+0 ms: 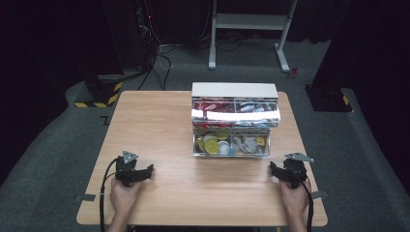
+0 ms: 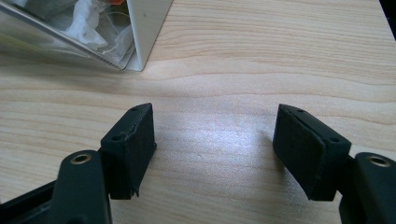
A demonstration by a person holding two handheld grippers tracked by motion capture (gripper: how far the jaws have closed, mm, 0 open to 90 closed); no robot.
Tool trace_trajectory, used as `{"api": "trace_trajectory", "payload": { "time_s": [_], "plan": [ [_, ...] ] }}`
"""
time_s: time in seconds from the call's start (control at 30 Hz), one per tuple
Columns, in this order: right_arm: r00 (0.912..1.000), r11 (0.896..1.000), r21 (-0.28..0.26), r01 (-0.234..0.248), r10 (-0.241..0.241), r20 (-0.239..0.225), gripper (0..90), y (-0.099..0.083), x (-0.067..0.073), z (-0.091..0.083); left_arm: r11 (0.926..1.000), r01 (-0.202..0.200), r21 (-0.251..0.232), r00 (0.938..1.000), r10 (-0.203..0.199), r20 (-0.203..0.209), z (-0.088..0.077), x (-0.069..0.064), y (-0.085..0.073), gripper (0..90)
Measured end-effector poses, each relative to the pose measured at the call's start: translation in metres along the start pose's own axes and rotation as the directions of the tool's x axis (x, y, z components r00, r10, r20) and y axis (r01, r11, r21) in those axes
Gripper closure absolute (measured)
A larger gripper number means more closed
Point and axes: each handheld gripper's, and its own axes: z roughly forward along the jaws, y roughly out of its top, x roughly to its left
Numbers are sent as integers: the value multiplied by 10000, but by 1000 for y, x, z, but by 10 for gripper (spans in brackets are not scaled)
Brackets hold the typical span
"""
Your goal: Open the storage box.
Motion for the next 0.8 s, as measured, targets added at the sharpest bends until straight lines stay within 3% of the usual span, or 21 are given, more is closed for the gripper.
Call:
{"api": "trace_trajectory", "payload": {
  "time_s": [0.27,0.4,0.47,0.5,0.8],
  "plan": [
    [10000,10000,41,-3,2,47,296,0,1,-1,10000,15,-1,10000,-15,-4,0,0,0,151],
    [9999,9995,312,102,-99,-104,435,1,1,-6,10000,-3,-6,10000,3,-17,0,0,0,152],
    [9994,9995,291,-97,107,-338,468,1,2,-8,10000,-9,31,10000,8,14,0,1,1,154],
    [9978,9999,-18,-158,157,-645,504,1,4,-13,10000,9,4,10000,-9,5,0,1,1,155],
    [9900,9947,-1009,180,-318,-1378,563,12,17,-33,10000,-27,30,10000,27,14,0,1,1,156]
  ]
}}
